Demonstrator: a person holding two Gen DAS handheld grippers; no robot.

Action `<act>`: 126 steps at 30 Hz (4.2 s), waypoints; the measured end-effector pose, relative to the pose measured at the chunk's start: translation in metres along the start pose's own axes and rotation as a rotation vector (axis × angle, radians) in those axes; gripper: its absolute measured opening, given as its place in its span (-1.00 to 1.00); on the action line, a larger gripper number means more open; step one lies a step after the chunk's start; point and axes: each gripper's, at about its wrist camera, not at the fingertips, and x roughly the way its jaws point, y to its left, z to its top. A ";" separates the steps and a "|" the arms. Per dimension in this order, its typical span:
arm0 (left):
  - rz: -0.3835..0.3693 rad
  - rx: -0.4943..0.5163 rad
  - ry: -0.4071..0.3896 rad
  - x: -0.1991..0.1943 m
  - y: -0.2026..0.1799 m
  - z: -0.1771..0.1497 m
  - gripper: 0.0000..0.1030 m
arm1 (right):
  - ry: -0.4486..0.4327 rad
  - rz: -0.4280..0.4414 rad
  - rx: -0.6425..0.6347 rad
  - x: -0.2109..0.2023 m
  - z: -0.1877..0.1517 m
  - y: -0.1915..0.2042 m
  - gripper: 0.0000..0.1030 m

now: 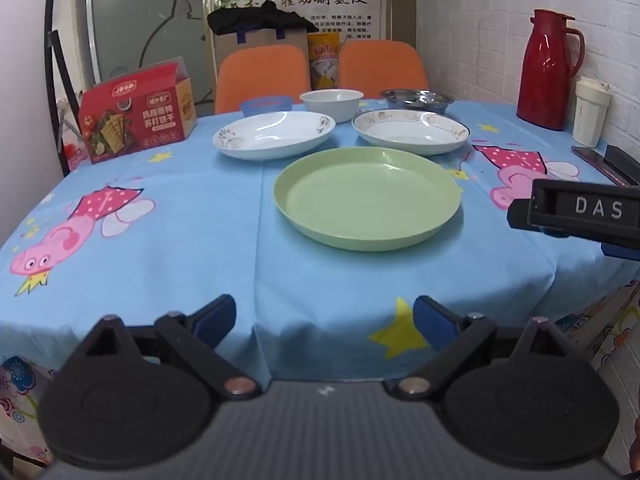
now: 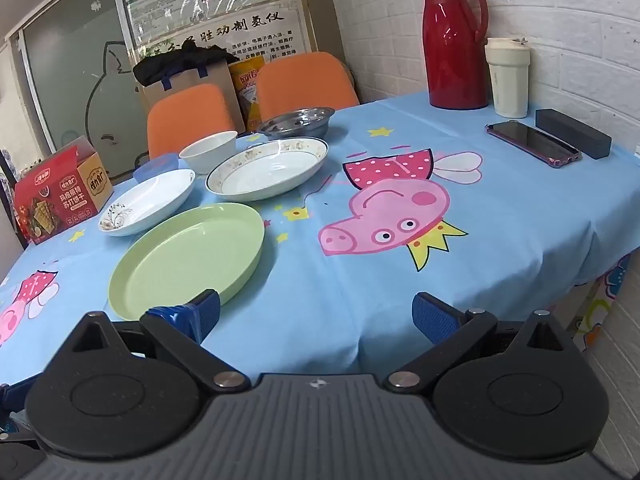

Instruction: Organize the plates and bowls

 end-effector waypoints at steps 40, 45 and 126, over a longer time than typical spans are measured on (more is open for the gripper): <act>-0.039 -0.018 0.023 0.007 0.002 0.000 0.84 | 0.022 0.019 -0.008 0.007 -0.003 0.005 0.75; -0.064 -0.023 0.031 0.009 0.002 0.000 0.84 | 0.031 0.026 -0.011 0.009 -0.004 0.007 0.75; -0.260 0.049 0.237 0.158 0.061 0.119 -0.13 | 0.115 0.211 -0.371 0.129 0.026 0.080 0.75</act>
